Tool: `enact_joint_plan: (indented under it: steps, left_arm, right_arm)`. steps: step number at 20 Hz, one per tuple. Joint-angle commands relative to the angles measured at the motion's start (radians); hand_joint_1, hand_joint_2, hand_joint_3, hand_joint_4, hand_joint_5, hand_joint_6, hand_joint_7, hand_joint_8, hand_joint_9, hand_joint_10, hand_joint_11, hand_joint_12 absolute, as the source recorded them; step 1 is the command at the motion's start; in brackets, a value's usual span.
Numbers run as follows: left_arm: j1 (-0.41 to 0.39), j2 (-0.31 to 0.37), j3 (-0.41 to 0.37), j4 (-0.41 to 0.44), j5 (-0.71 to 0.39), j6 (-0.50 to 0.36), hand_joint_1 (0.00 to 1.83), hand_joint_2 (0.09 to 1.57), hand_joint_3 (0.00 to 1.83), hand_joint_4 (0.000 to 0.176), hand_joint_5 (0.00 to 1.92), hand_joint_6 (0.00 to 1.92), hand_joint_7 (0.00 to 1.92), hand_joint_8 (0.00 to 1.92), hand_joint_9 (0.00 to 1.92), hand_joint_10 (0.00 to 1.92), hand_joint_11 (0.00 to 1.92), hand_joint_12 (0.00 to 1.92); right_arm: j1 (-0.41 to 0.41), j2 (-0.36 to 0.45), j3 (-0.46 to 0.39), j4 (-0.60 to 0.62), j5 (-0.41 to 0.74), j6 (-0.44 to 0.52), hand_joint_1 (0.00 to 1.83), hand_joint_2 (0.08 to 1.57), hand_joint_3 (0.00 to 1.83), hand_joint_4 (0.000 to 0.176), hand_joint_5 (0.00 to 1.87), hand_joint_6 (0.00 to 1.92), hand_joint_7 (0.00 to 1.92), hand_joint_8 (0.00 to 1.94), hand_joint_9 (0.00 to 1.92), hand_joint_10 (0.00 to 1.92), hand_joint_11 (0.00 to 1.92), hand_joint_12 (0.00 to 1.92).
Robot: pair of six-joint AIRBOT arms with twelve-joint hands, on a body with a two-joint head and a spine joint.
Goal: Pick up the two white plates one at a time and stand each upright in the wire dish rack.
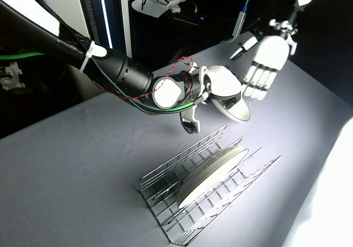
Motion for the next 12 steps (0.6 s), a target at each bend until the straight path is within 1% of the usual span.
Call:
enact_joint_plan:
  steps: [1,5,6,9,10,12]
  left_arm:
    - [-0.018,0.012,0.006,-0.050,-0.029,-0.003,0.00,1.11,0.00,0.000,0.09,0.00,0.05,0.00,0.01,0.00,0.00,0.00]
    - [-0.049,0.034,0.020,-0.050,-0.035,-0.003,0.00,1.10,0.00,0.000,0.09,0.00,0.05,0.00,0.01,0.00,0.00,0.00]
    - [-0.054,0.039,0.022,-0.050,-0.037,-0.003,0.00,1.10,0.00,0.000,0.08,0.00,0.05,0.00,0.01,0.00,0.00,0.00]
    - [-0.077,0.057,0.030,-0.049,-0.039,-0.003,0.00,1.10,0.00,0.000,0.08,0.00,0.04,0.00,0.00,0.00,0.00,0.00]
    - [-0.088,0.064,0.034,-0.048,-0.039,-0.003,0.00,1.10,0.00,0.000,0.09,0.00,0.05,0.00,0.01,0.00,0.00,0.00]
    - [-0.112,0.073,0.038,-0.021,-0.039,-0.017,0.00,1.10,0.00,0.000,0.09,0.01,0.05,0.01,0.01,0.00,0.00,0.00]
  right_arm:
    - [0.012,0.011,-0.012,0.040,0.047,0.008,1.38,1.08,0.00,0.000,0.98,0.91,1.05,0.76,1.02,1.11,0.83,1.21]
    - [0.057,0.047,-0.078,0.098,0.052,0.008,1.39,1.07,0.00,0.000,0.99,0.86,1.07,0.74,1.03,1.09,0.83,1.18]
    - [0.065,0.056,-0.093,0.116,0.052,0.008,1.38,1.08,0.00,0.000,0.99,0.88,1.06,0.76,1.02,1.10,0.81,1.16]
    - [0.090,0.093,-0.143,0.156,0.052,0.008,1.38,1.09,0.00,0.000,0.97,0.93,1.02,0.82,0.99,1.14,0.80,1.19]
    - [0.099,0.107,-0.158,0.168,0.053,0.008,1.38,1.09,0.00,0.000,0.98,0.92,1.03,0.80,1.00,1.12,0.81,1.16]
    - [0.123,0.141,-0.198,0.224,0.053,0.009,1.38,1.08,0.00,0.000,0.97,0.92,1.05,0.77,1.01,1.11,0.81,1.15]
